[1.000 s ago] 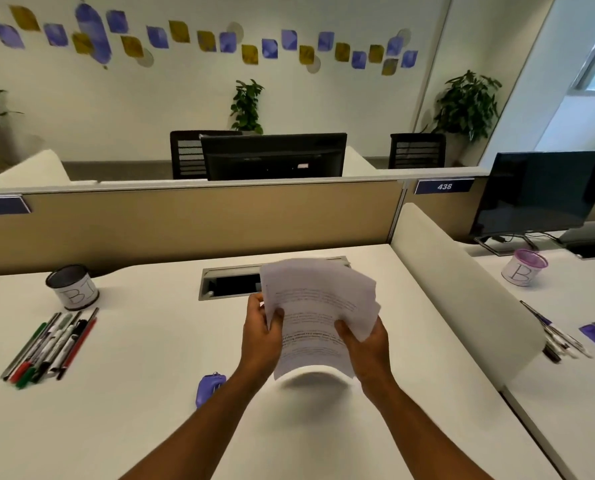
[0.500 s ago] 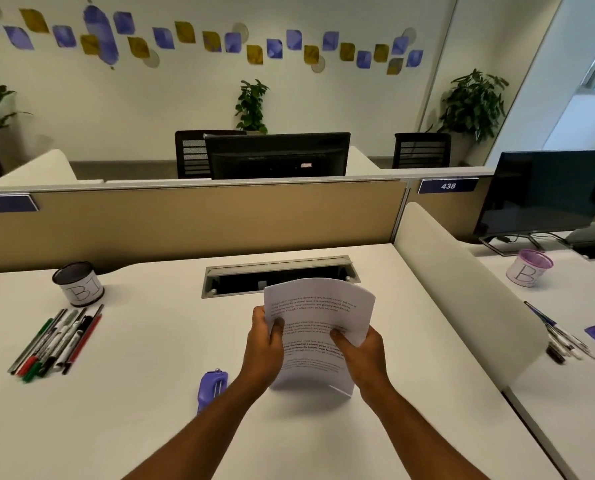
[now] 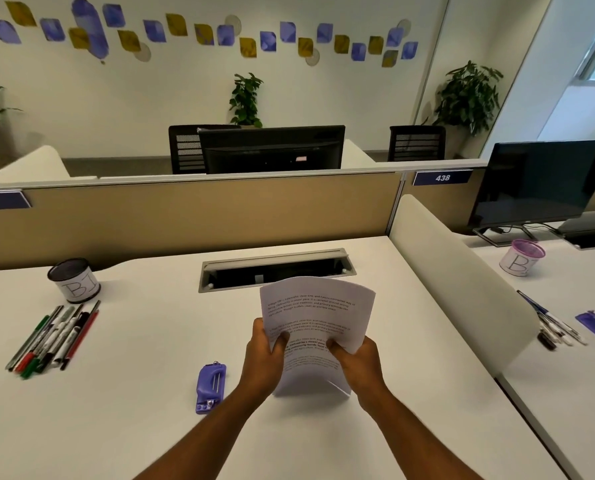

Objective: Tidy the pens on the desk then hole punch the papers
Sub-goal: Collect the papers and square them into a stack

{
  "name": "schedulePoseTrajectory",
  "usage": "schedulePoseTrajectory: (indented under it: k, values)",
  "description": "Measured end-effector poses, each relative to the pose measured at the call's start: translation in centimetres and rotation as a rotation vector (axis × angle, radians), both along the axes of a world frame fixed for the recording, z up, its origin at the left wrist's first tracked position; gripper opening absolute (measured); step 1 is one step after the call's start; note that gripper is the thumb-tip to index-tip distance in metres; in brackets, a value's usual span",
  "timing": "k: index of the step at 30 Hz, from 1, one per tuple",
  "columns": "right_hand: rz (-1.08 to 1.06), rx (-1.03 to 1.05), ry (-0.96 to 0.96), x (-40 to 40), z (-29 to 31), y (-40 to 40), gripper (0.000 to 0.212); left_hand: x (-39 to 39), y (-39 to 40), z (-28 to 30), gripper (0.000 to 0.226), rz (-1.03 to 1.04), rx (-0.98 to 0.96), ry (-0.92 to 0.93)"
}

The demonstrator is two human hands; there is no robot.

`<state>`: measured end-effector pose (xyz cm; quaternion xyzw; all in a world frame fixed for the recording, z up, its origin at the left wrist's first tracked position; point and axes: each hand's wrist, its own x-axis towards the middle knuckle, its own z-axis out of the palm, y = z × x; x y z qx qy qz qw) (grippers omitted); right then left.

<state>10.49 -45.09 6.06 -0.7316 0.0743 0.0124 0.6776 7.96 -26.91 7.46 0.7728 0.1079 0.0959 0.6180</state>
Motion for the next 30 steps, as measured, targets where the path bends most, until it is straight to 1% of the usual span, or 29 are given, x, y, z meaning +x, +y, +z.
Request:
schedulePoseTrajectory:
  k: [6,9,13,18,23,27,30]
  values:
    - [-0.008,-0.009,-0.002,-0.1,-0.6,-0.2,0.025,0.1,0.1,-0.3,0.028,0.010,0.055,-0.021]
    - [0.002,-0.020,0.022,-0.1,-0.8,0.0,0.025,0.0,0.3,-0.5,0.028,0.012,0.059,-0.015]
    - [-0.024,0.010,-0.002,0.2,-0.4,0.2,0.026,0.2,0.4,-0.2,0.028,0.039,0.046,-0.050]
    - [0.024,-0.038,0.046,-0.1,-0.8,0.4,0.025,-0.1,0.5,-0.7,0.025,0.025,0.068,-0.023]
    - [0.035,0.011,-0.014,0.6,1.0,0.1,0.016,1.0,1.6,0.8,0.020,0.041,0.093,-0.041]
    - [0.028,0.023,-0.073,1.1,2.3,0.5,0.015,1.4,1.8,2.1,0.022,0.064,0.059,-0.084]
    - [-0.001,-0.004,-0.078,1.0,2.0,0.9,0.015,0.8,1.2,1.8,0.025,0.072,0.025,-0.098]
